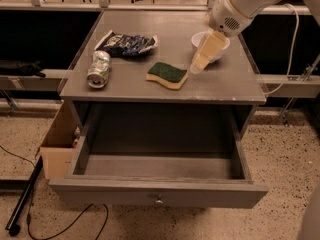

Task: Place sponge into top drawer

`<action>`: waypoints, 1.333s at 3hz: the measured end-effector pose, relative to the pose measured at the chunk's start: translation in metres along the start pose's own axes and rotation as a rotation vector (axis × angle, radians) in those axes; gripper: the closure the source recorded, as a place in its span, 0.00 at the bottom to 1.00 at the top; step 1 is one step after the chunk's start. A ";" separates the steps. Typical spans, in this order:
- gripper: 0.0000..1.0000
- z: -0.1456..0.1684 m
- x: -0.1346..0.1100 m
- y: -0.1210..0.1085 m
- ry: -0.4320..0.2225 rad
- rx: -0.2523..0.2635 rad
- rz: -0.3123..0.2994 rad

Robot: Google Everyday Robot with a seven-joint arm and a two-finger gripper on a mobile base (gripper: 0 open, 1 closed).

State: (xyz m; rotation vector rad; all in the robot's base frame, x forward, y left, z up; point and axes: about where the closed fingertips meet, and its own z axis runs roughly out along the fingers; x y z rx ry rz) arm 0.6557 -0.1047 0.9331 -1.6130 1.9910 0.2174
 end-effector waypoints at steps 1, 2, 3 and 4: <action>0.00 0.030 -0.002 0.008 -0.037 -0.032 0.002; 0.00 0.060 -0.001 0.012 -0.081 -0.060 0.020; 0.00 0.089 -0.002 0.008 -0.098 -0.092 0.023; 0.00 0.117 -0.007 0.002 -0.099 -0.128 0.016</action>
Offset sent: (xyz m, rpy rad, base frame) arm 0.0143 0.0428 -0.0781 0.1512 0.0563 0.0344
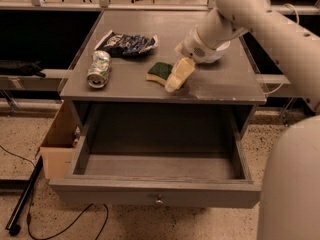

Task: Place sponge into top drawer

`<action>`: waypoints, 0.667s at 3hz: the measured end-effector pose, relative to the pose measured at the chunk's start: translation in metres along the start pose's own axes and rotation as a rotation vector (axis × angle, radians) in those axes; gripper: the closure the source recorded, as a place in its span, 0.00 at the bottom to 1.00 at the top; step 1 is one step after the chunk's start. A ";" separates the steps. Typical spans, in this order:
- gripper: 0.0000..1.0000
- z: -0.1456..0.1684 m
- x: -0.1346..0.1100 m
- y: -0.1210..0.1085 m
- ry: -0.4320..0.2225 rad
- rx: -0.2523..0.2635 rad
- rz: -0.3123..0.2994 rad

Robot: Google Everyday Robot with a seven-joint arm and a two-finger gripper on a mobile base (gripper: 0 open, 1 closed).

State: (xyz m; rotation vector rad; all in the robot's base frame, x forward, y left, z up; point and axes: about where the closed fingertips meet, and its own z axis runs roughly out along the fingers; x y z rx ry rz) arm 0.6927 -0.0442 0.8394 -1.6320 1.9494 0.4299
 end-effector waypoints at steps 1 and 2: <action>0.02 0.024 -0.009 -0.010 -0.004 -0.036 -0.009; 0.25 0.024 -0.009 -0.010 -0.004 -0.036 -0.009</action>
Offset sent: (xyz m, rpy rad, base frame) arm 0.0133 0.0167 -0.0113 0.0040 0.0216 0.0261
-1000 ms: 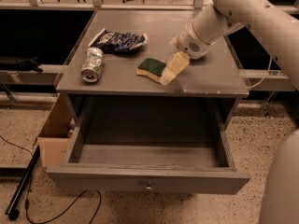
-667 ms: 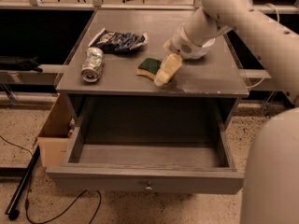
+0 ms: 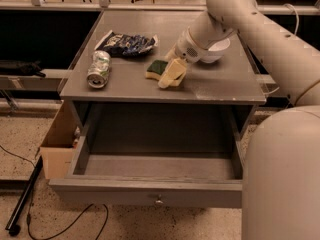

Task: Place sponge into top drawer

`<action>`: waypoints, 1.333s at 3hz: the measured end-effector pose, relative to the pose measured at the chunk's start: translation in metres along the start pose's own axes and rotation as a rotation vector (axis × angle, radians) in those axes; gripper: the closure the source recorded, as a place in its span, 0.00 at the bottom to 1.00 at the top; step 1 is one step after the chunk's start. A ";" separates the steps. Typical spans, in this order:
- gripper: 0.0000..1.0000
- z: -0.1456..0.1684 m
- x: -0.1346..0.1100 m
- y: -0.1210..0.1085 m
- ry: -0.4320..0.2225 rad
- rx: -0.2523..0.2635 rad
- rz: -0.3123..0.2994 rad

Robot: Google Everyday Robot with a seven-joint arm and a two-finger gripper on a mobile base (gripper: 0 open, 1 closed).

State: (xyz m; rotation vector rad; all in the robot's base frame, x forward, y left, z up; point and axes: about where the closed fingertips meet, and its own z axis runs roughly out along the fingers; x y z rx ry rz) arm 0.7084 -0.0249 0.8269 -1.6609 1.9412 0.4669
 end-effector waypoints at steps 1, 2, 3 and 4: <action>0.48 0.000 0.000 0.000 0.000 0.000 0.000; 0.72 0.000 0.000 0.000 0.000 0.000 0.000; 0.95 0.000 0.000 0.000 0.000 0.000 0.000; 1.00 0.000 0.000 0.000 0.000 0.000 0.000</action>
Offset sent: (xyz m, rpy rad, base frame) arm 0.0000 0.0000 0.0000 0.0000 0.0000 0.0000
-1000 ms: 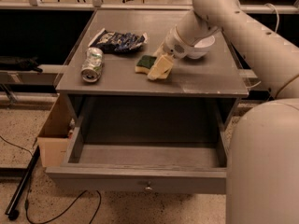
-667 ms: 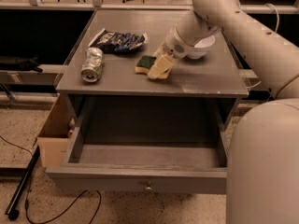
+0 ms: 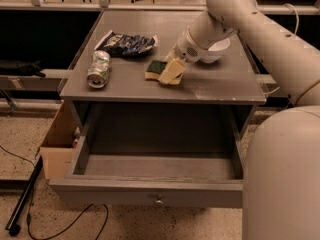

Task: Place sponge into top drawer

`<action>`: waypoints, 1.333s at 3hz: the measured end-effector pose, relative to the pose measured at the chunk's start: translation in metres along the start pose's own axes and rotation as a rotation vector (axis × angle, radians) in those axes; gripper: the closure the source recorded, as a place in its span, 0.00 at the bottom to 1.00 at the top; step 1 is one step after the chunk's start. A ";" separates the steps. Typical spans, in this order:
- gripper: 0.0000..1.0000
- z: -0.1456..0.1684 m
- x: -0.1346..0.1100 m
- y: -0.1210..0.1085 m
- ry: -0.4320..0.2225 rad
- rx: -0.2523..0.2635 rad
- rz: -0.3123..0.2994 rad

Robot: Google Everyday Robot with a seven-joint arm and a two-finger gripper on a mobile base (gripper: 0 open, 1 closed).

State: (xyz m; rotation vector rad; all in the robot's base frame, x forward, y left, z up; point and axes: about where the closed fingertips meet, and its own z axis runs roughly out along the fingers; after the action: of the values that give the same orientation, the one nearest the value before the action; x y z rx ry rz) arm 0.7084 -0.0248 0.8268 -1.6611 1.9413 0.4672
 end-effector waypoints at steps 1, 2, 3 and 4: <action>1.00 0.000 0.000 0.000 0.000 0.000 0.000; 1.00 -0.015 -0.007 0.006 -0.009 0.023 -0.014; 1.00 -0.048 -0.022 0.021 -0.024 0.066 -0.038; 1.00 -0.094 -0.034 0.056 -0.046 0.143 -0.065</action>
Offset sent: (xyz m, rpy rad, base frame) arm -0.0253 -0.0094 0.0532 0.0118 -0.0939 -0.0149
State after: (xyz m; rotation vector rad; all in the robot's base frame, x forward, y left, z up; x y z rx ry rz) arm 0.6407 -0.0422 0.9178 -1.6028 1.8371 0.3314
